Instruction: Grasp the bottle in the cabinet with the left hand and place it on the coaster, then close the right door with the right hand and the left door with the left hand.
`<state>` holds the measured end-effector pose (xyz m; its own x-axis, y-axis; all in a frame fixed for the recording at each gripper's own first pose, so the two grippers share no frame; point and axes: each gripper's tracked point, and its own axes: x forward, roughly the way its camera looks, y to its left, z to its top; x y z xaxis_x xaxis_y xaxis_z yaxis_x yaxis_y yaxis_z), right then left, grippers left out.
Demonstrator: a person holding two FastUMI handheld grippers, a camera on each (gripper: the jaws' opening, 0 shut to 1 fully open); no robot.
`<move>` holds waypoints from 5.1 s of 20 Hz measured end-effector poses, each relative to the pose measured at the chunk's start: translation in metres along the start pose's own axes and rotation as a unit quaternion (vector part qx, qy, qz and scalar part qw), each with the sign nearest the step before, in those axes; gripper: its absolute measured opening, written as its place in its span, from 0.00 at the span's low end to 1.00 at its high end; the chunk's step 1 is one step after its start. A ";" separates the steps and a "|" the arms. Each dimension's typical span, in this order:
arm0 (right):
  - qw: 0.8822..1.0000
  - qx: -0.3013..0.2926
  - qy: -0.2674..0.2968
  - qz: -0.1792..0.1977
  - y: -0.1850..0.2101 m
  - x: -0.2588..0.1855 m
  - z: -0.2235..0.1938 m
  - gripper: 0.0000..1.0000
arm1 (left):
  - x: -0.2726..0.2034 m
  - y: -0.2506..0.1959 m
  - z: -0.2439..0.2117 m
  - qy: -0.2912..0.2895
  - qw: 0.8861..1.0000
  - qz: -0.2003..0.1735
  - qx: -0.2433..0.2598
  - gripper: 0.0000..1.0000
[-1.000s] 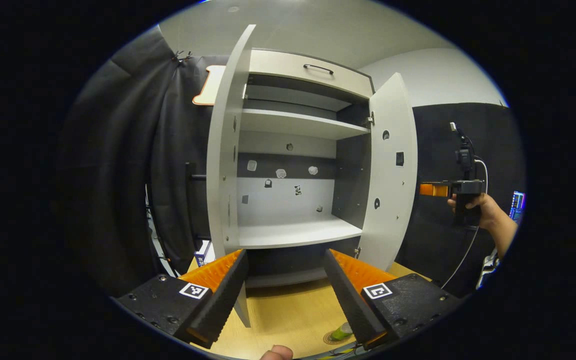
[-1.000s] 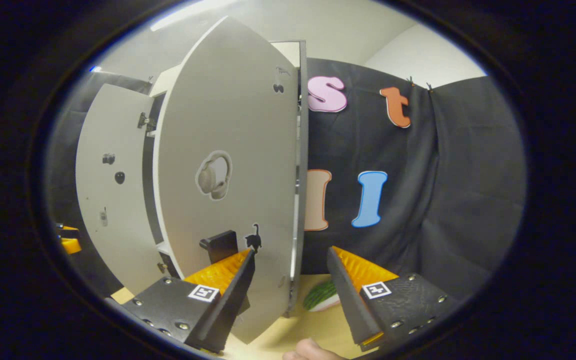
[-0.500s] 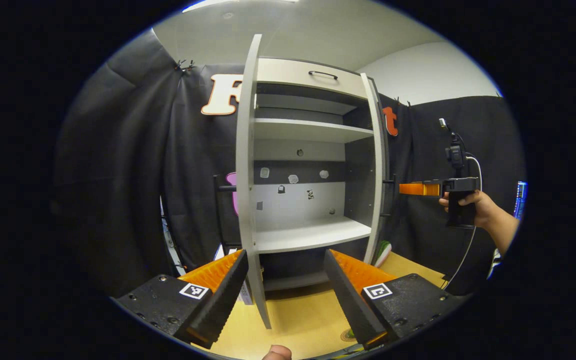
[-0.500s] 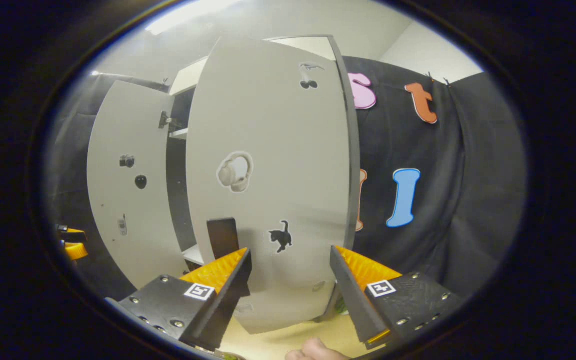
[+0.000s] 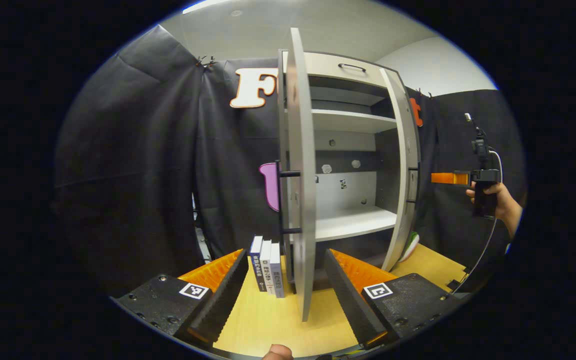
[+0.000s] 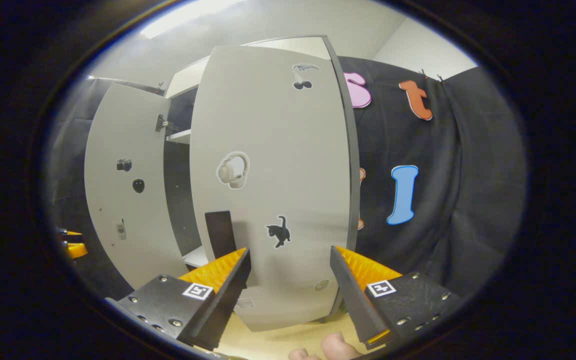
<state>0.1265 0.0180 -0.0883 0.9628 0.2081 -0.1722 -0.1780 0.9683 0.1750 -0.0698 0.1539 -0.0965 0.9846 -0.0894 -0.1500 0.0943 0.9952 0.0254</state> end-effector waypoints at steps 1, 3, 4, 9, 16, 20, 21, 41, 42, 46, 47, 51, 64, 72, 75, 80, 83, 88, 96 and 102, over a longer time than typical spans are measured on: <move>1.000 -0.002 0.003 0.001 0.000 -0.003 -0.004 0.96 | 0.001 0.012 0.001 0.002 1.000 0.010 -0.001 0.97; 1.000 -0.008 0.005 -0.005 -0.002 -0.008 -0.007 0.96 | 0.003 0.035 0.000 0.005 0.999 0.034 -0.005 0.97; 1.000 -0.010 0.003 -0.005 -0.002 -0.011 -0.006 0.94 | 0.004 0.047 0.002 0.005 0.999 0.045 -0.009 0.97; 1.000 -0.005 -0.009 0.024 0.015 -0.026 -0.005 0.96 | 0.015 0.098 0.006 0.006 0.996 0.083 -0.029 0.94; 1.000 -0.015 -0.015 0.011 0.008 -0.041 -0.003 0.96 | 0.047 0.121 0.016 0.011 0.995 0.085 -0.051 0.96; 1.000 -0.021 -0.018 0.007 0.004 -0.056 0.000 0.96 | 0.066 0.114 0.034 0.004 0.996 0.077 -0.032 0.94; 0.999 -0.025 -0.021 0.006 0.001 -0.060 0.002 0.96 | 0.070 0.108 0.038 0.001 0.997 0.071 -0.032 1.00; 0.998 -0.009 -0.063 -0.014 -0.032 -0.107 0.030 0.96 | 0.096 0.040 0.077 -0.023 0.997 0.073 -0.020 0.88; 0.998 -0.010 -0.066 -0.011 -0.030 -0.106 0.034 0.96 | 0.096 0.037 0.077 -0.022 0.997 0.069 -0.030 0.89; 0.997 0.009 -0.073 -0.017 -0.030 -0.110 0.037 0.96 | 0.097 0.023 0.073 -0.003 0.997 0.048 -0.060 0.92; 0.996 0.009 -0.081 -0.025 -0.030 -0.114 0.039 0.96 | 0.098 0.020 0.074 -0.005 0.997 0.045 -0.061 0.89; 0.995 0.010 -0.089 -0.038 -0.030 -0.120 0.043 0.96 | 0.101 0.003 0.078 -0.021 0.998 0.029 -0.042 0.94; 0.997 -0.019 -0.059 -0.053 -0.025 -0.128 0.018 0.96 | 0.122 -0.026 0.082 -0.039 0.998 0.006 -0.047 0.94; 0.998 -0.021 -0.051 -0.043 -0.019 -0.117 0.014 0.96 | 0.137 -0.066 0.084 -0.041 0.999 -0.029 -0.020 0.94; 0.998 -0.021 -0.047 -0.046 -0.023 -0.118 0.012 0.96 | 0.142 -0.082 0.081 -0.037 0.998 -0.045 -0.014 0.94; 0.998 -0.033 -0.035 -0.049 -0.029 -0.125 0.007 0.96 | 0.143 -0.101 0.076 -0.030 0.998 -0.058 -0.011 0.92; 0.998 -0.035 -0.032 -0.042 -0.026 -0.130 0.004 0.96 | 0.139 -0.111 0.070 -0.022 0.997 -0.066 -0.020 0.96; 0.999 -0.031 -0.028 -0.029 -0.020 -0.136 0.002 0.96 | 0.124 -0.112 0.063 -0.013 0.998 -0.054 -0.017 0.96; 0.999 -0.020 -0.041 -0.005 -0.005 -0.148 0.006 0.99 | 0.096 -0.105 0.056 -0.011 0.999 -0.011 -0.033 0.96; 0.998 -0.021 -0.054 0.009 0.015 -0.157 -0.001 0.96 | 0.071 -0.113 0.052 -0.025 0.999 0.013 -0.036 0.96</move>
<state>-0.0276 -0.0002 -0.0595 0.9751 0.2124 -0.0632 -0.2025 0.9699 0.1355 -0.0025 0.0325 -0.0583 0.9930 -0.0627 -0.1002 0.0587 0.9973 -0.0432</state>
